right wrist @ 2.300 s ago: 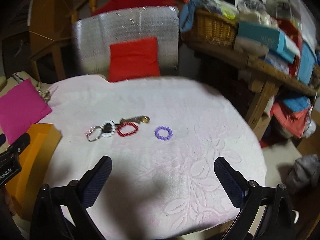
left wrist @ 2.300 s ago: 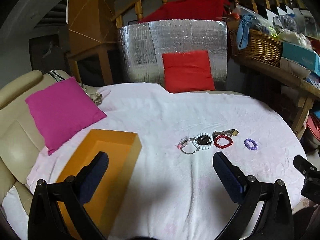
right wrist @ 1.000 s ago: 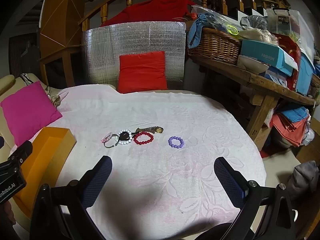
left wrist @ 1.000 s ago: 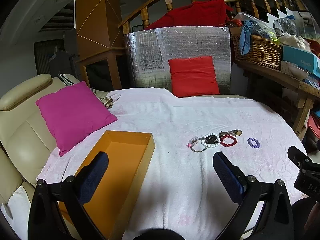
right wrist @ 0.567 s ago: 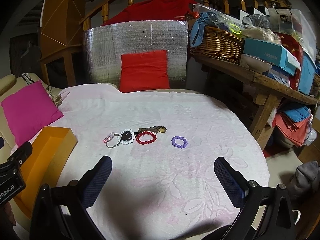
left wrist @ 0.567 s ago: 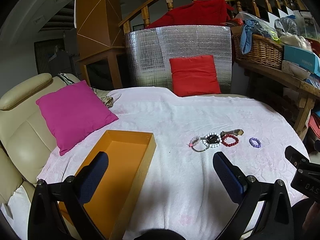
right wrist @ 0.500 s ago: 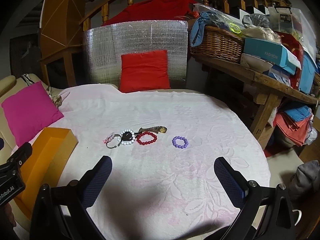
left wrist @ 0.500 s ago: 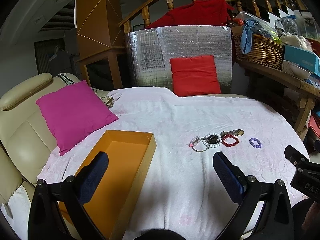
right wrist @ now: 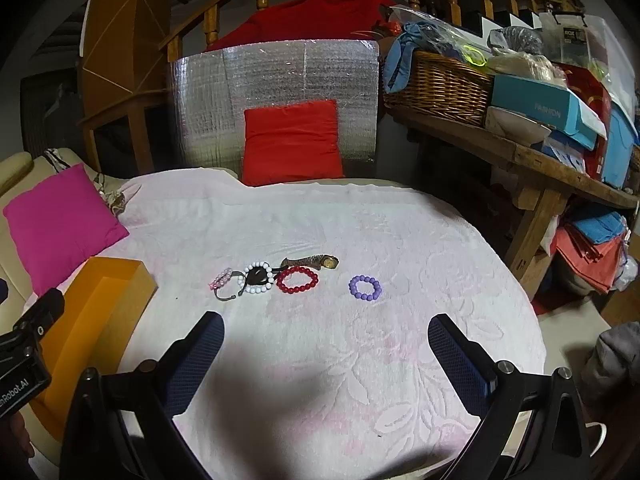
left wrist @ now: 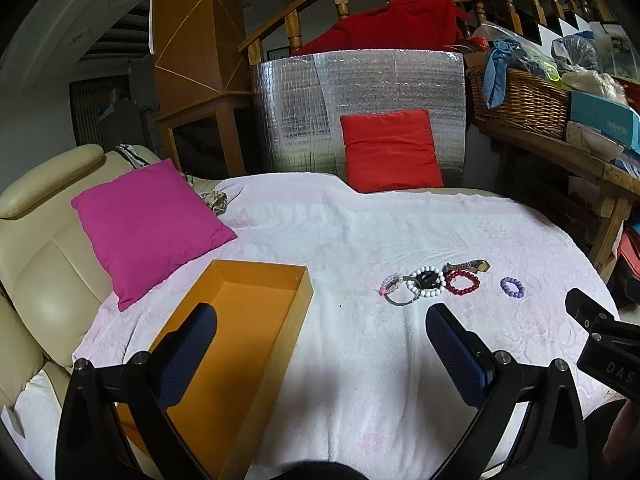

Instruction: Organize jewelry

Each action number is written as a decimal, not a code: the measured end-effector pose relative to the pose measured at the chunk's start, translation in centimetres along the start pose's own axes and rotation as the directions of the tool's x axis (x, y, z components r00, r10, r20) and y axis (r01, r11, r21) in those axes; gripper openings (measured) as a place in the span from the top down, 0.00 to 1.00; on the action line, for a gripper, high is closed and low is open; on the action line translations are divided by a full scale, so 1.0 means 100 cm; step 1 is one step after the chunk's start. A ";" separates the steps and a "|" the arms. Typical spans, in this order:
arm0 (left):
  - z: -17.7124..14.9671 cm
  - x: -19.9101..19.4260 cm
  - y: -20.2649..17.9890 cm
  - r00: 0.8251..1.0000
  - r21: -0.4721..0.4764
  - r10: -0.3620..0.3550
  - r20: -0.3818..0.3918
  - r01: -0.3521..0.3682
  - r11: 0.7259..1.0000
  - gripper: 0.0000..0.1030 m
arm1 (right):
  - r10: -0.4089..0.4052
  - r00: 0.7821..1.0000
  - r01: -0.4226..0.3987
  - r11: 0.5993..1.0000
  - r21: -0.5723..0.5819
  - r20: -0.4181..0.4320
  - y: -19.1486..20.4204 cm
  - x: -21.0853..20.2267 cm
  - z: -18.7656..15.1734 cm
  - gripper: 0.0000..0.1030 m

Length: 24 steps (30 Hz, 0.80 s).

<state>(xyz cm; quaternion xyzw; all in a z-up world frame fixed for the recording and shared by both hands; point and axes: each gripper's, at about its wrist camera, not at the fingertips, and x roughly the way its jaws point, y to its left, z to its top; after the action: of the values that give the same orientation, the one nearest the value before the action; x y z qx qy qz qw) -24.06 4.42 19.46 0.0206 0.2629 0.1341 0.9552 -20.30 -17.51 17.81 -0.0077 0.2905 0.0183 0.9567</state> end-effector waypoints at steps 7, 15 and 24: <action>0.000 0.009 0.000 1.000 -0.011 -0.002 -0.018 0.002 1.000 0.00 | -0.032 0.999 0.031 0.999 -0.033 -0.022 0.002 0.006 0.003 0.00; 0.004 0.016 -0.016 1.000 0.022 0.000 -0.027 0.001 1.000 0.00 | -0.030 0.999 0.029 0.999 -0.033 -0.028 -0.006 0.013 0.006 0.00; 0.011 0.031 -0.032 0.999 0.044 0.014 -0.040 -0.012 0.999 0.00 | -0.028 0.999 0.027 0.999 -0.019 -0.034 -0.018 0.030 0.011 0.00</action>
<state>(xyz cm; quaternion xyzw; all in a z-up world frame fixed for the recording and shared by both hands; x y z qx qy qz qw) -20.16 2.18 18.47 0.0405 0.2846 0.1349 0.9482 -17.13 -19.17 17.12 -0.0208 0.3065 0.0076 0.9516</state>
